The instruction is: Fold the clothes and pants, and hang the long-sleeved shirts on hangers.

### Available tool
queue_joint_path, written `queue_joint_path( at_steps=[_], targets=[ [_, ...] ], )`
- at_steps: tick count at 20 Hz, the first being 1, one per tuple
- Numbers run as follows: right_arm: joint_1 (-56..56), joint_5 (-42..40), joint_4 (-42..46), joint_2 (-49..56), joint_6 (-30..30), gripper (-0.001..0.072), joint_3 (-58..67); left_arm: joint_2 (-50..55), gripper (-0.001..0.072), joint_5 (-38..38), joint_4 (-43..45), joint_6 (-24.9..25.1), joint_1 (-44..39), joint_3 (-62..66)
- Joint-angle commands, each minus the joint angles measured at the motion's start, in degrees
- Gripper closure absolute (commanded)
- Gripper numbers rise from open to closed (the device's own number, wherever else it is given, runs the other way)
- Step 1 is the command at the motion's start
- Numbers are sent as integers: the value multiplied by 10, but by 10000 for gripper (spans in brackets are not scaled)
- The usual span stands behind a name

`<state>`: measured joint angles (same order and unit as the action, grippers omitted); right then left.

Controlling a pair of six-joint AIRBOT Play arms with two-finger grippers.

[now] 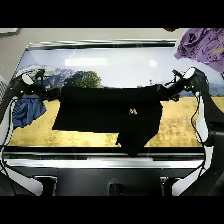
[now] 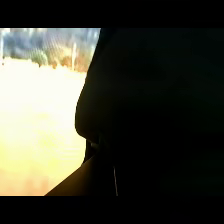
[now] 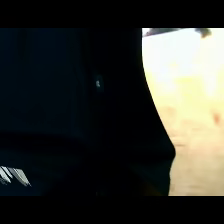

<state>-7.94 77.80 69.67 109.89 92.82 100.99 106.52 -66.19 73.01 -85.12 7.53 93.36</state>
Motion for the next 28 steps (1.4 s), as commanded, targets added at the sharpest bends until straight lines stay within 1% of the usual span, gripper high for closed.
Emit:
queue_joint_path(
  at_steps=[1, 7, 8, 9, 11, 12, 13, 14, 15, 16, 18, 19, 20, 21, 22, 24, 26, 28],
  targets=[
    [0, 22, 1, 1, 11, 684, -14, 9, 693, -45, 2, -27, -1, 0],
    [0, 16, 0, 1, 10, 678, -14, 13, 686, -45, 0, -29, -1, 0],
    [0, 17, 0, 1, 10, 641, -14, 14, 642, -45, 1, -29, -1, 0],
    [0, 18, 0, 1, 10, 622, -14, 14, 589, -43, 1, -29, -1, 0],
    [0, 21, -1, 3, 8, 609, -14, 16, 422, -43, 1, -30, -1, 0],
    [0, 29, -2, 7, 9, 520, -14, 17, 348, -43, 1, -30, -1, 0],
    [0, 36, -2, 10, 9, 470, -14, 17, 265, -43, 1, -30, -1, 0],
    [0, 40, -3, 12, 8, 437, -14, 17, 209, -43, 1, -30, -1, 0],
    [0, 41, -5, 10, 9, 434, -13, 16, 147, -45, 1, -32, 0, 2],
    [-1, 40, -7, 3, 8, 434, -13, 14, 148, -51, 1, -41, 4, 10],
    [-6, 44, -5, -29, -23, 433, -13, -2, 148, -69, 1, -45, 21, 32],
    [-14, 52, 1, -51, -47, 430, -13, -17, 148, -78, 2, -44, 34, 38],
    [-30, 61, -7, -71, -56, 423, -15, -40, 148, -92, 6, -44, 50, 37],
    [-52, 61, -26, -94, -68, 388, -26, -62, 148, -108, 12, -42, 67, 28],
    [-75, 61, -50, -117, -82, 373, -51, -89, 148, -125, 14, -40, 87, 8],
    [-122, 61, -103, -171, -107, 373, -160, -155, 148, -130, 14, -33, 127, -82],
    [-143, 46, -140, -227, -123, 372, -301, -230, 148, -99, 7, -33, 160, -200],
    [-139, 24, -186, -284, -146, 360, -443, -303, 149, -56, -10, -34, 188, -315]
  ],
)
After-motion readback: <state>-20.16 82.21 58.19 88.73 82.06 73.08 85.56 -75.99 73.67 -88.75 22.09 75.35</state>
